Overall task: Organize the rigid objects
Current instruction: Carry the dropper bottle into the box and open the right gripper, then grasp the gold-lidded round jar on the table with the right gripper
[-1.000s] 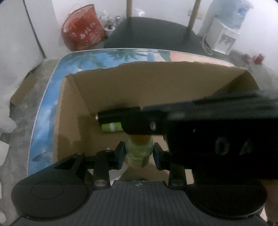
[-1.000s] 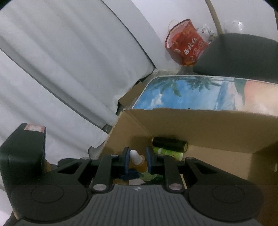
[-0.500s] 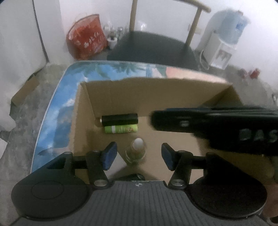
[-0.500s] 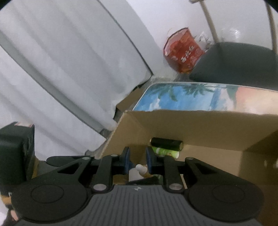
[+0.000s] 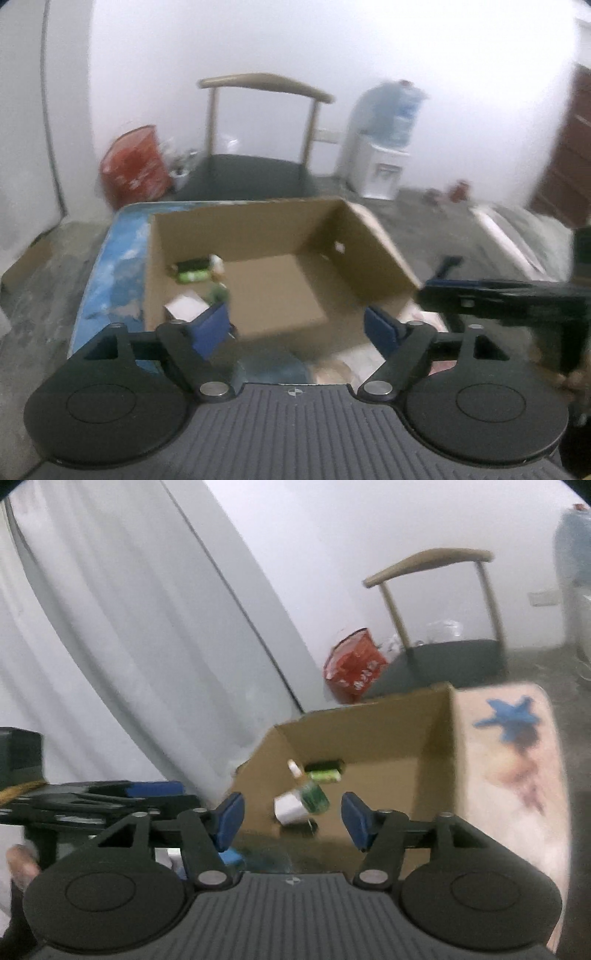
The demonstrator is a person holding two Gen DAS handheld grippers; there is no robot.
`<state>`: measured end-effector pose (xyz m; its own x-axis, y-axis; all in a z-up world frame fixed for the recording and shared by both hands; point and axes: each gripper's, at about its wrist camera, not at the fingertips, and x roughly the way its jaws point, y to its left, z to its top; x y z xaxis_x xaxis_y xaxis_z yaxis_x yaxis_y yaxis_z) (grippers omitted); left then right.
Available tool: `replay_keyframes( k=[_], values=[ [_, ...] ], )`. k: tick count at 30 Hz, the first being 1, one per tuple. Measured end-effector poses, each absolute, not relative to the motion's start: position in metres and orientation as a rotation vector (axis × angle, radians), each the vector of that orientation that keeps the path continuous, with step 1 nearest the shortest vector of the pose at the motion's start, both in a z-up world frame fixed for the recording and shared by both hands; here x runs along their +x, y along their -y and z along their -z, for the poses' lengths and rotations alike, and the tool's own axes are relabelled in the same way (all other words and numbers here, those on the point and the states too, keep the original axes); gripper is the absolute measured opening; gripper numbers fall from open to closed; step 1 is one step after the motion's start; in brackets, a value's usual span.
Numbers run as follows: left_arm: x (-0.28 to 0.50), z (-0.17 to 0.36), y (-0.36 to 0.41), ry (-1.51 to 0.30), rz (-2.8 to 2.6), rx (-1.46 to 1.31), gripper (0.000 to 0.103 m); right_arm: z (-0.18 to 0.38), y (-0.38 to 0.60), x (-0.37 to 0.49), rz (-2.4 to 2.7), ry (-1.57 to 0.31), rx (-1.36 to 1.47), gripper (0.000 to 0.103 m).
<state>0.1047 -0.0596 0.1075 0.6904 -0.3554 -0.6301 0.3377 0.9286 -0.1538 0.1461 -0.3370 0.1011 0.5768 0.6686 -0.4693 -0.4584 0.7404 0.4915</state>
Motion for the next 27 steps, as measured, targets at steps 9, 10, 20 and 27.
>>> replay_keyframes(
  k=[9, 10, 20, 27],
  values=[
    [0.07, -0.059, 0.085, -0.698, 0.538, 0.137, 0.085, -0.04, 0.355, 0.124, -0.56, -0.819, 0.449, 0.062],
    [0.068, -0.055, 0.088, -0.708, 0.552, 0.135, 0.085, -0.037, 0.354, 0.125, -0.566, -0.823, 0.457, 0.061],
    [0.09, 0.02, 0.156, -0.779, 0.46, 0.345, 0.085, 0.004, 0.327, 0.161, -0.627, -0.945, 0.461, 0.055],
    [0.098, 0.049, 0.168, -0.798, 0.368, 0.399, 0.082, 0.022, 0.311, 0.184, -0.671, -0.997, 0.429, 0.053]
  ],
)
